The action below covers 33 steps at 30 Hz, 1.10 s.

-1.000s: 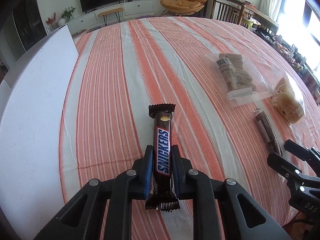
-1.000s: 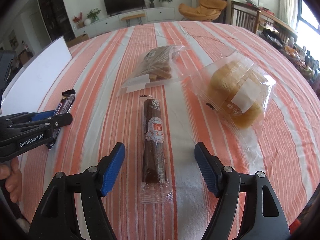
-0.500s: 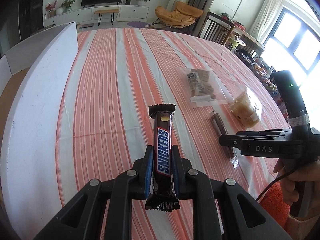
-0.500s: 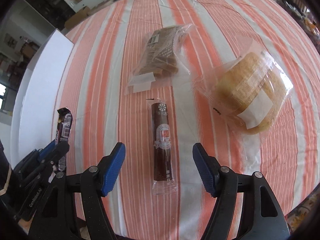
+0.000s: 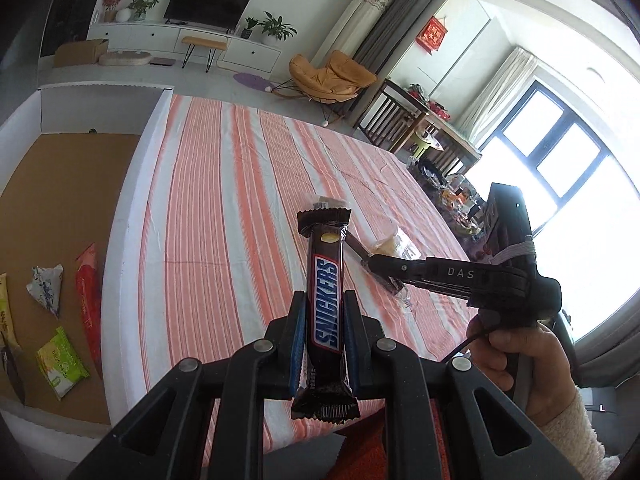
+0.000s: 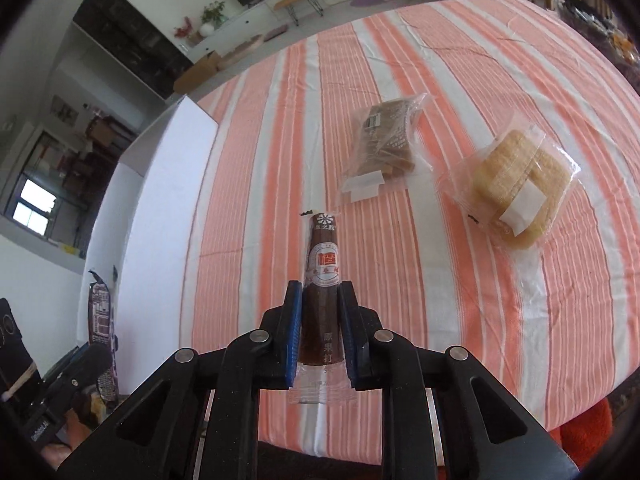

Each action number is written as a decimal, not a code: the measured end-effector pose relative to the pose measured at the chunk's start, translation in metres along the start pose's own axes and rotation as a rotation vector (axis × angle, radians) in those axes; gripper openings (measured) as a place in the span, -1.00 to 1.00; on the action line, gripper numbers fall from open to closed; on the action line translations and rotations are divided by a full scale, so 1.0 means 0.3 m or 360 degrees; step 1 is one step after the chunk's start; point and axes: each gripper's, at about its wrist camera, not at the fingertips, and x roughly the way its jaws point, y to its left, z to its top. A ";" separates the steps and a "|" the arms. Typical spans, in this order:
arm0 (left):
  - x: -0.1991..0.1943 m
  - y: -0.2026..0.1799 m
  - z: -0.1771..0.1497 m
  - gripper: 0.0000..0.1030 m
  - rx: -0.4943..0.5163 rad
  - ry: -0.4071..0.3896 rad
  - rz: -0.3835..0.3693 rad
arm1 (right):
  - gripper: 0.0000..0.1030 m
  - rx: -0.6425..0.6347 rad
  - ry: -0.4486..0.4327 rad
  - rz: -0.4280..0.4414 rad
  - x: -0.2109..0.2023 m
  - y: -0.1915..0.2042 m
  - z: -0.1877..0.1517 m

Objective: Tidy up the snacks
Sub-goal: 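Carry both snacks into the cardboard box and open both tools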

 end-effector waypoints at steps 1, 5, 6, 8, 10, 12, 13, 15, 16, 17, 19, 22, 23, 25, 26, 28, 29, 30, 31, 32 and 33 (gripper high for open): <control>-0.044 0.016 0.014 -0.67 -0.0027 -0.0041 0.0000 | -0.63 -0.0019 -0.0014 0.0072 -0.006 0.061 0.009; -0.229 0.120 0.068 -0.67 -0.0099 -0.0214 0.0136 | -0.63 -0.0144 -0.0032 0.0337 -0.016 0.319 0.024; -0.273 0.156 0.078 -0.67 -0.0118 -0.0257 0.0195 | -0.63 -0.0181 -0.0029 0.0400 -0.005 0.389 0.039; -0.342 0.238 0.088 -0.67 -0.0158 -0.0326 0.0347 | -0.63 -0.0245 0.0000 0.0519 0.027 0.510 0.031; -0.387 0.322 0.087 -0.67 -0.0213 -0.0377 0.0488 | -0.63 -0.0307 0.0047 0.0590 0.085 0.616 0.016; -0.397 0.404 0.074 -0.67 -0.0245 -0.0403 0.0635 | -0.63 -0.0368 0.0093 0.0592 0.159 0.701 -0.003; -0.396 0.443 0.062 -0.67 -0.0255 -0.0408 0.0720 | -0.62 -0.0393 0.0106 0.0589 0.202 0.729 -0.018; -0.355 0.519 0.034 -0.47 -0.0245 -0.0369 0.0912 | -0.54 -0.0435 0.0121 0.0580 0.285 0.764 -0.052; -0.331 0.552 0.026 -0.25 -0.0238 -0.0317 0.0996 | -0.52 -0.0448 0.0122 0.0551 0.318 0.769 -0.064; -0.307 0.587 -0.004 0.37 -0.0253 -0.0265 0.1068 | -0.38 -0.0467 0.0123 0.0498 0.346 0.760 -0.077; -0.277 0.626 -0.027 0.79 -0.0318 -0.0255 0.1112 | 0.15 -0.0491 0.0125 0.0390 0.377 0.718 -0.104; -0.238 0.614 -0.029 0.80 -0.0366 -0.0266 0.1035 | 0.19 -0.0484 0.0068 0.0228 0.357 0.571 -0.124; -0.217 0.590 -0.023 0.80 -0.0352 -0.0267 0.1002 | 0.19 -0.0482 0.0031 0.0161 0.340 0.518 -0.127; -0.176 0.529 0.005 0.80 -0.0300 -0.0286 0.0935 | 0.22 -0.0462 -0.0071 -0.0013 0.293 0.401 -0.135; -0.160 0.482 0.015 0.80 -0.0268 -0.0297 0.0889 | 0.22 -0.0440 -0.0103 -0.0099 0.275 0.344 -0.138; -0.122 0.394 0.035 0.83 -0.0202 -0.0309 0.0782 | 0.22 -0.0371 -0.0138 -0.0260 0.226 0.236 -0.159; -0.107 0.350 0.049 0.85 -0.0168 -0.0309 0.0728 | 0.22 -0.0349 -0.0156 -0.0326 0.203 0.189 -0.169; -0.084 0.307 0.064 0.86 -0.0130 -0.0302 0.0674 | 0.22 -0.0334 -0.0172 -0.0386 0.186 0.147 -0.176; -0.061 0.259 0.072 0.88 -0.0093 -0.0288 0.0628 | 0.22 -0.0323 -0.0194 -0.0456 0.163 0.112 -0.180; -0.033 0.215 0.073 0.91 -0.0051 -0.0270 0.0585 | 0.22 -0.0310 -0.0213 -0.0514 0.147 0.075 -0.191; -0.004 0.166 0.069 0.93 -0.0003 -0.0247 0.0543 | 0.22 -0.0283 -0.0224 -0.0556 0.132 0.042 -0.202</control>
